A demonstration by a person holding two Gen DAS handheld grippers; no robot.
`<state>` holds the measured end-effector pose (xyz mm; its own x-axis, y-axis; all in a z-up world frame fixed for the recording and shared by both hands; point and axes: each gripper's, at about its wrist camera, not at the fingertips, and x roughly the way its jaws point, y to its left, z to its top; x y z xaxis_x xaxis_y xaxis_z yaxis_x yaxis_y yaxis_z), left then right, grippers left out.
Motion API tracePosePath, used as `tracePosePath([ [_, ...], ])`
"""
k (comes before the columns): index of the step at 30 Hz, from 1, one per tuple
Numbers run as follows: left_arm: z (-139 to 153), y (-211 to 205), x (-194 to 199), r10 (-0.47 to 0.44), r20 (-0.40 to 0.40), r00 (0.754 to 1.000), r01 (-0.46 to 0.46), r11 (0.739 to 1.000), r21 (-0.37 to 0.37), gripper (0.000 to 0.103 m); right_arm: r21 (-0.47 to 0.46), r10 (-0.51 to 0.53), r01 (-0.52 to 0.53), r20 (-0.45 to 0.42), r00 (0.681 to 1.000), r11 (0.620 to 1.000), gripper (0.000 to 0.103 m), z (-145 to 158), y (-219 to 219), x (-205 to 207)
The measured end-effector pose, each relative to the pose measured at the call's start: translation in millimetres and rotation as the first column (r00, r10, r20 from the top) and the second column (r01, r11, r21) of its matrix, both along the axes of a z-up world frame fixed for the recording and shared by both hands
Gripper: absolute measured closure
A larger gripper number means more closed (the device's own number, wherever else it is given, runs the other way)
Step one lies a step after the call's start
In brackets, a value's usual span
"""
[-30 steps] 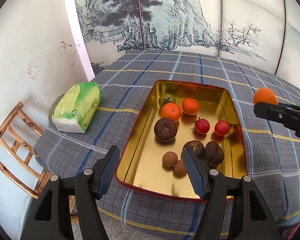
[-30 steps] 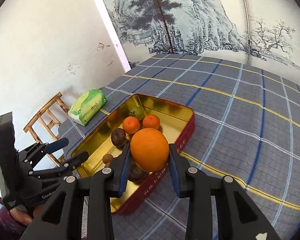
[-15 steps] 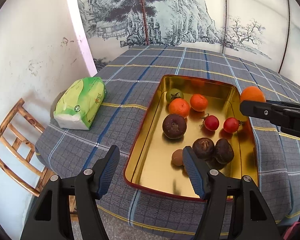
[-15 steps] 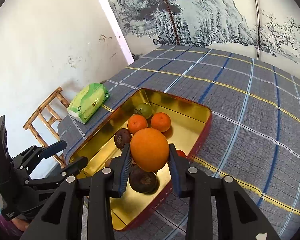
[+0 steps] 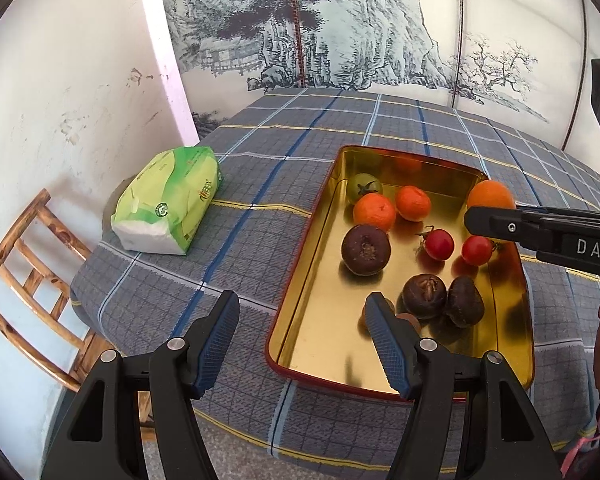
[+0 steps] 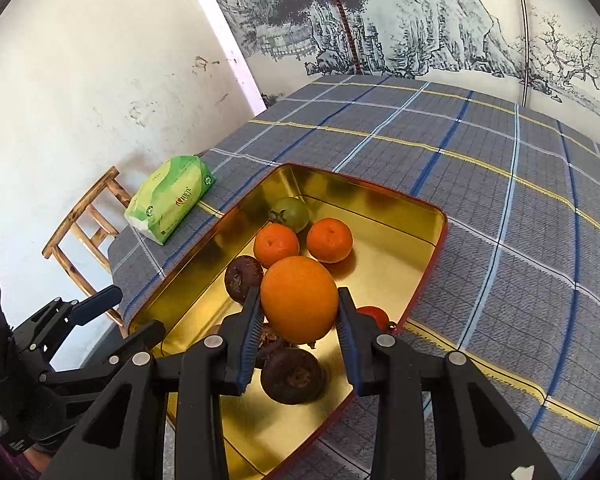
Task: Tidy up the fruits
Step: 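Carry the orange in the right gripper into the tin and release it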
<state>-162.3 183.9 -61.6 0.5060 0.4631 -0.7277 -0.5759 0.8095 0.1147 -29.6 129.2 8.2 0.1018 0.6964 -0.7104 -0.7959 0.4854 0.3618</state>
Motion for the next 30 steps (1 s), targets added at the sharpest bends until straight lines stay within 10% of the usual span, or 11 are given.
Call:
tracePosePath([
  [30,6.9,14.8,-13.0,0.016,0.055,0.998,-0.016,1.000,0.008,0.026,-0.028,-0.003,0.003,-0.007,1.000,1.000,0.069,-18.3,30.0,0.2],
])
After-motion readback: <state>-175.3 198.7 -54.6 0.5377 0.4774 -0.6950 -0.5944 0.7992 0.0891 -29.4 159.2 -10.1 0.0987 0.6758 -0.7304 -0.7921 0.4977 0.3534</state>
